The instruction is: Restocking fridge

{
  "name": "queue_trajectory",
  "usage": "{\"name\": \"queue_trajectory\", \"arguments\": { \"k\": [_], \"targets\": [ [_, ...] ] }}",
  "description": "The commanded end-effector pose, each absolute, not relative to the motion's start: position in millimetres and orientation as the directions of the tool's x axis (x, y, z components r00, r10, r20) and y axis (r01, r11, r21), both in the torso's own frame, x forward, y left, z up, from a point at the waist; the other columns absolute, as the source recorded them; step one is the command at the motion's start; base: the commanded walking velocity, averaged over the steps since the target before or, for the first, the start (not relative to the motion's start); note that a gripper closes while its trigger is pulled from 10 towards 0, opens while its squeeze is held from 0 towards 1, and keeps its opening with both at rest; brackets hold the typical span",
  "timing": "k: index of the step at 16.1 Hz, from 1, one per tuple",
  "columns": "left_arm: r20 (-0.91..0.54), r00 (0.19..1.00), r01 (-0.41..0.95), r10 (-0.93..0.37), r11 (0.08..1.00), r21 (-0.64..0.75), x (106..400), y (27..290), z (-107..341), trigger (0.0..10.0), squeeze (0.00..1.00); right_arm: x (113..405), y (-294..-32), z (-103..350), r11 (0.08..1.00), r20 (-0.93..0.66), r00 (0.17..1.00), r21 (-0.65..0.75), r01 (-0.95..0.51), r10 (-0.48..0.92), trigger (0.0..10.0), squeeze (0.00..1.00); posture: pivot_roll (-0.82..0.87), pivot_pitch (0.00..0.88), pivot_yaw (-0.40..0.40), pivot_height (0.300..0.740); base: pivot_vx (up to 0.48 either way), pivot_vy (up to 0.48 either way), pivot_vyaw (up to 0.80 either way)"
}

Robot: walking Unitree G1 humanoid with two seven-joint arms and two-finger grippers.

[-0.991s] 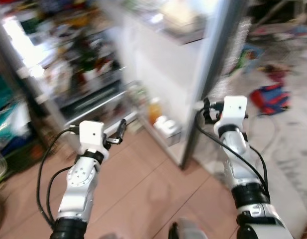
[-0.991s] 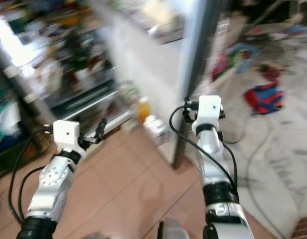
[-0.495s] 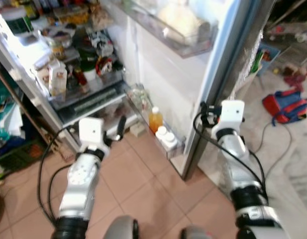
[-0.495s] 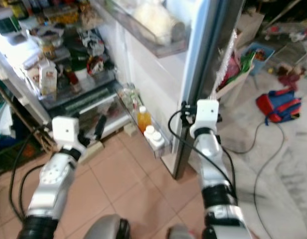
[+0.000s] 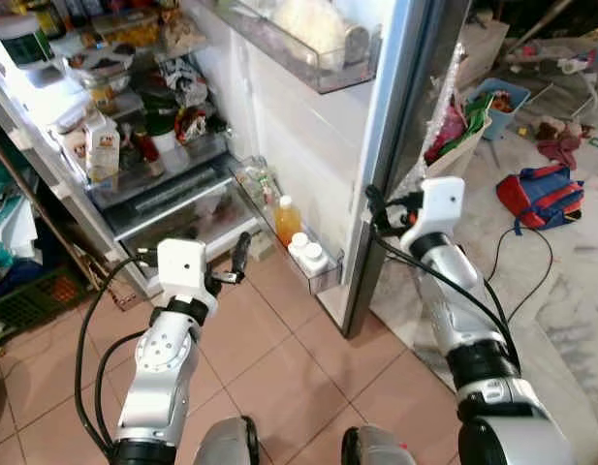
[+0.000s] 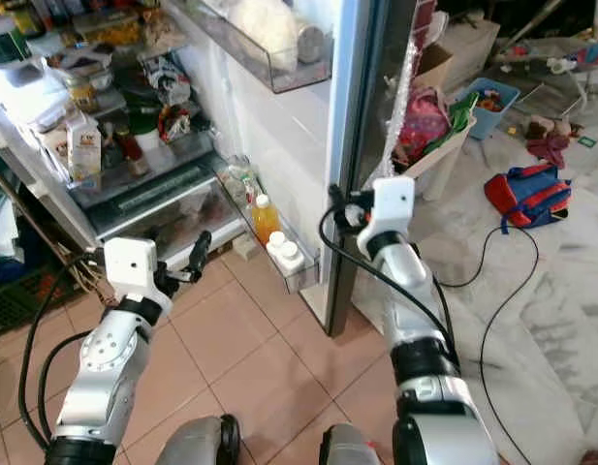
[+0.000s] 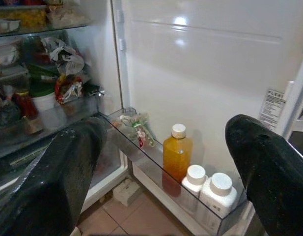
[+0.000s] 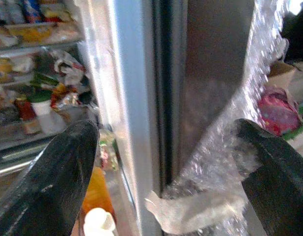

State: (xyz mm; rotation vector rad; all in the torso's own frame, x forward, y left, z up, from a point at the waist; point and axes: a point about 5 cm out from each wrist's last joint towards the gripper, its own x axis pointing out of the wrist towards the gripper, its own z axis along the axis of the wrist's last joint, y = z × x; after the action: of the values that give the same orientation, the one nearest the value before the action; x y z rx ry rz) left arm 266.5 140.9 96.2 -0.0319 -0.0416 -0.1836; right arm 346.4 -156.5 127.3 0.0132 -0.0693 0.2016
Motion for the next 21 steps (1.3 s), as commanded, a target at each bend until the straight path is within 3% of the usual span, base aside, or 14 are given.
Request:
{"name": "queue_trajectory", "arguments": {
  "k": [1,5,6,12,19,21],
  "targets": [
    [0.046,0.981,0.191,-0.19,0.982,-0.006,266,142,101,10.0,0.0,353,-151,134,0.976,0.087,0.973,0.008,-0.216,0.215,10.0,0.0,0.08,0.126,0.039,0.74,0.0,0.0,0.0],
    [0.013,0.982,0.19,-0.19,0.982,0.006,260,146,100,10.0,0.0,365,-138,142,0.978,0.109,0.973,0.013,-0.208,0.205,10.0,0.0,0.11,0.131,0.027,0.74,0.0,0.0,0.0],
    [0.027,0.966,0.256,-0.259,0.963,0.08,256,140,103,10.0,0.0,368,-136,143,0.982,0.107,0.977,0.018,-0.189,0.186,10.0,0.0,0.14,0.135,0.015,0.74,0.0,0.0,0.0],
    [0.005,0.971,0.237,-0.238,0.97,0.055,251,139,101,10.0,0.0,384,-137,152,0.997,0.089,0.993,-0.01,-0.081,0.082,10.0,0.0,0.15,0.121,0.009,0.74,0.0,0.0,0.0],
    [0.021,0.991,0.134,-0.134,0.991,0.019,241,149,103,10.0,0.0,374,-154,142,0.998,0.14,0.99,-0.055,0.031,-0.023,10.0,0.0,0.16,0.163,-0.002,0.74,0.0,0.0,0.0],
    [0.024,0.992,0.121,-0.122,0.992,0.035,236,153,105,10.0,0.0,368,-158,139,0.998,0.136,0.991,-0.062,0.006,0.003,10.0,0.0,0.16,0.183,-0.008,0.74,0.0,0.0,0.0]
  ]
}}
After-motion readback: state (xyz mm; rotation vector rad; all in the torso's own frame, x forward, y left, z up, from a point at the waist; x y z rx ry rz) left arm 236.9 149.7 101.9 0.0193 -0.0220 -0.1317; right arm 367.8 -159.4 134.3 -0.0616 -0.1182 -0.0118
